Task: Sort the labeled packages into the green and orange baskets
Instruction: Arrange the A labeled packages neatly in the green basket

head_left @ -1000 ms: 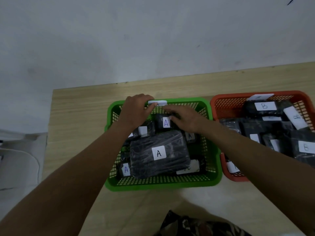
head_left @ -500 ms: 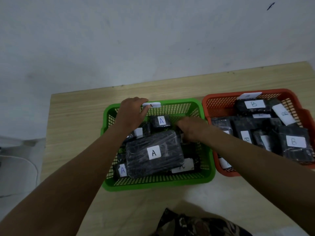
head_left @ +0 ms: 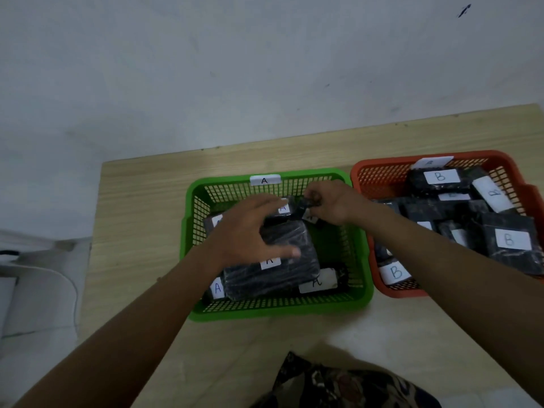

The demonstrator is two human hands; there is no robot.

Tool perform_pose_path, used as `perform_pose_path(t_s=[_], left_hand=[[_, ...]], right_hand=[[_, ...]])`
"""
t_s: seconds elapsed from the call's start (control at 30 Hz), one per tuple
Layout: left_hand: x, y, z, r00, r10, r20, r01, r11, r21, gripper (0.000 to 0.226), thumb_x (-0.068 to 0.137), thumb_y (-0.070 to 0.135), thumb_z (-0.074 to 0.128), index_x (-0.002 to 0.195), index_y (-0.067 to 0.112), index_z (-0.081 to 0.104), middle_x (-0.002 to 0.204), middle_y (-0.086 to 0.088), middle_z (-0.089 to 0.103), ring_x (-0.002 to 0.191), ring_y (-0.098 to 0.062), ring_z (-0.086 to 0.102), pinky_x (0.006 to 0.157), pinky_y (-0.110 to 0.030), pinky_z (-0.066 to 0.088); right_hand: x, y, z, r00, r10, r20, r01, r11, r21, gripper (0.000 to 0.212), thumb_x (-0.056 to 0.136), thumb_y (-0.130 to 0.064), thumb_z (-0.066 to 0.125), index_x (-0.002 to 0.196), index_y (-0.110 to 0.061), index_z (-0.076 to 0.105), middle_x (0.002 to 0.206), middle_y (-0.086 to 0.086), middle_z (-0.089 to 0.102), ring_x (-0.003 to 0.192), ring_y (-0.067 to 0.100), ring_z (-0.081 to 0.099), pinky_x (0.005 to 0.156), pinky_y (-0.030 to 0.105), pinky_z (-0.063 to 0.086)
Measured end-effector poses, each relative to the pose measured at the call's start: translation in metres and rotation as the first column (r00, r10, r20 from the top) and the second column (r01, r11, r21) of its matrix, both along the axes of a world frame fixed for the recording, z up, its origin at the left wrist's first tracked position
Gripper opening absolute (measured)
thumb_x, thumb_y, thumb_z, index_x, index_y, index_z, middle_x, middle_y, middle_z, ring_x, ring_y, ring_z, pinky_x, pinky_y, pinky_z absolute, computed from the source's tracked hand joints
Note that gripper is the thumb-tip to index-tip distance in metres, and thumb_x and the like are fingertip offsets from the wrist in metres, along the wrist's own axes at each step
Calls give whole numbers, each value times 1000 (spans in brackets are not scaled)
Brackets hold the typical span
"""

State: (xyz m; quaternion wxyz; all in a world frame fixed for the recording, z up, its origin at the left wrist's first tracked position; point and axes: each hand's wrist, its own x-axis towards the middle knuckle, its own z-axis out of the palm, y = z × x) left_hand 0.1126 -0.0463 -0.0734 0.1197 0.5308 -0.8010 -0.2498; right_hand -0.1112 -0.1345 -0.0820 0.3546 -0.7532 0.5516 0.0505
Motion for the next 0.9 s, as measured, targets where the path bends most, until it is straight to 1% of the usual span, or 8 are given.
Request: perform_pose_path(t_s=[0.13,0.27,0.4,0.5,0.57,0.67,0.8,0.9], left_hand=[[6,27,-5,969,-171,178,138,973,184,132,46,99,52,154,34,13,157,9,22,138,-13,26,112,-33,22],[6,31,-5,961,-179,209,139,971,193,131,53,86,65,156,26,9,155,5,21,138,-18,26,113,-37,27],[9,29,15,991,72,-112,-52,983,173,111,55,69,79,147,30,31,137,4,41,124,-15,39,109,-39,35],[26,20,37,936,185,-299,-153,980,127,89,59,62,83,134,29,47,119,4,57,105,-15,60,91,-42,55],[38,19,47,922,241,-303,-215,969,118,93,61,62,83,139,29,46,117,2,60,102,-13,63,87,-37,56],[51,26,51,917,328,-225,-317,945,85,101,60,67,80,144,29,41,120,2,54,108,-14,55,93,-36,50],[56,44,45,888,427,-170,-410,904,124,113,54,77,75,148,27,35,134,-1,44,122,-18,46,103,-38,43],[56,52,40,870,472,-142,-454,879,145,121,52,80,73,151,25,29,138,-2,41,126,-21,43,105,-40,42]], right_hand=[[-1,8,2,992,-74,98,76,997,-12,21,86,-21,72,101,-27,59,97,-3,62,91,20,61,79,31,51],[-4,20,2,976,-131,174,136,991,-16,17,88,-26,71,98,-28,57,87,-11,58,82,13,57,61,19,39],[-8,30,8,953,-208,218,221,974,-39,13,90,-26,70,96,-20,61,89,-2,62,83,16,58,69,28,48],[-7,41,13,926,-281,252,293,956,-10,12,91,-27,69,97,-21,61,94,-2,63,87,17,61,71,29,48],[3,54,13,920,-276,280,262,961,88,12,91,-25,68,101,-20,64,97,-1,65,89,17,62,69,26,49],[30,77,11,919,-222,327,156,964,215,14,91,-22,69,104,-20,66,102,-2,65,93,14,62,76,27,51],[68,97,2,940,-113,321,38,972,232,6,85,-19,75,86,-23,70,90,-3,71,83,12,64,74,27,52],[82,112,-11,970,-23,242,-27,979,203,17,82,-18,75,98,-16,73,100,3,73,92,17,65,79,27,52]])
